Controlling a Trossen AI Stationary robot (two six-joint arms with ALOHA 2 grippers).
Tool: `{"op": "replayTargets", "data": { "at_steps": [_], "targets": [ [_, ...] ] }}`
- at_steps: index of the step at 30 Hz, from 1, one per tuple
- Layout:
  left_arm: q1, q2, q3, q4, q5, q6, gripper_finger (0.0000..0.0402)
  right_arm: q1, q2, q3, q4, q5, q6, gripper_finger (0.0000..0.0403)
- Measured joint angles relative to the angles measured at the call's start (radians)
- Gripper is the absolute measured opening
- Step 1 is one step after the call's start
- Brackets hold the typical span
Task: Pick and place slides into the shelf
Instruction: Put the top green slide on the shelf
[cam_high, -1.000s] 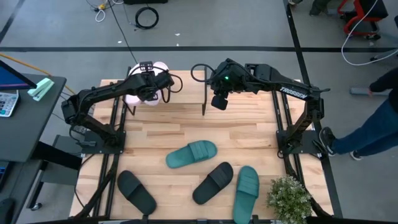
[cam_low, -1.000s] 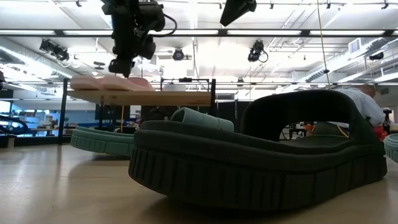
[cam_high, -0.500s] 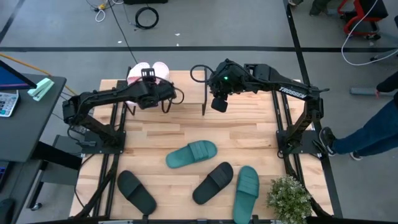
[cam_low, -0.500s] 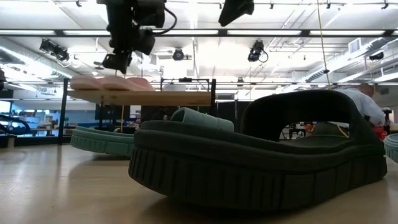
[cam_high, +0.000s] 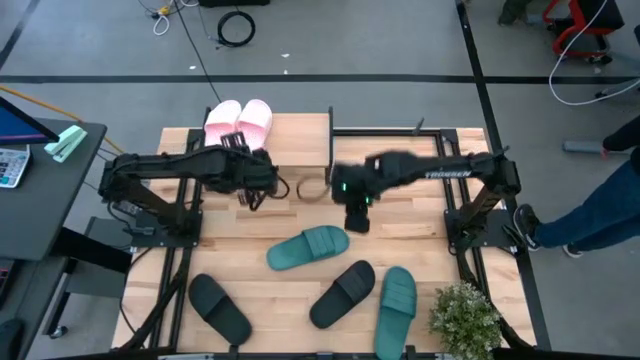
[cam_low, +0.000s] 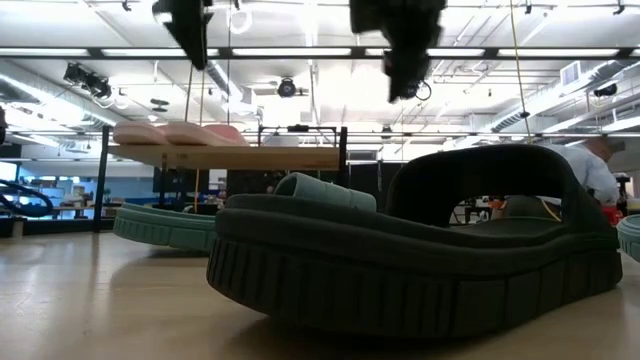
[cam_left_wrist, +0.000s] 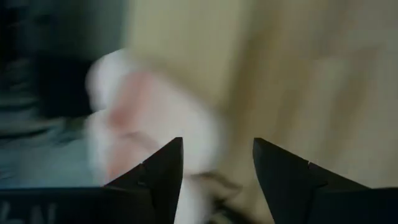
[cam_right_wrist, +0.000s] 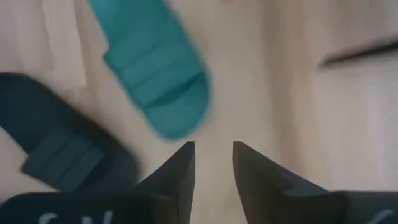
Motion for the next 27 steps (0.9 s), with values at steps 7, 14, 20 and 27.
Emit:
{"op": "replayTargets", "data": {
  "at_steps": [7,14,20,27],
  "targets": [
    [-0.12,0.019,-0.03,0.13,0.303,0.078,0.0189,0.171,-0.001,-0.107,0.005,0.12,0.204,0.0094],
    [-0.204,0.099,-0.208,0.373,0.307,0.226,0.0189,0.289,-0.001,-0.131,0.004,0.263,0.306,0.0092],
    [-0.263,0.199,-0.289,0.606,0.235,0.366,0.0179,0.362,-0.001,-0.131,0.002,0.312,0.396,0.009],
    [-0.297,0.32,-0.3,0.775,0.11,0.549,0.0167,0.391,-0.001,-0.131,0.001,0.316,0.481,0.0096]
  ]
}}
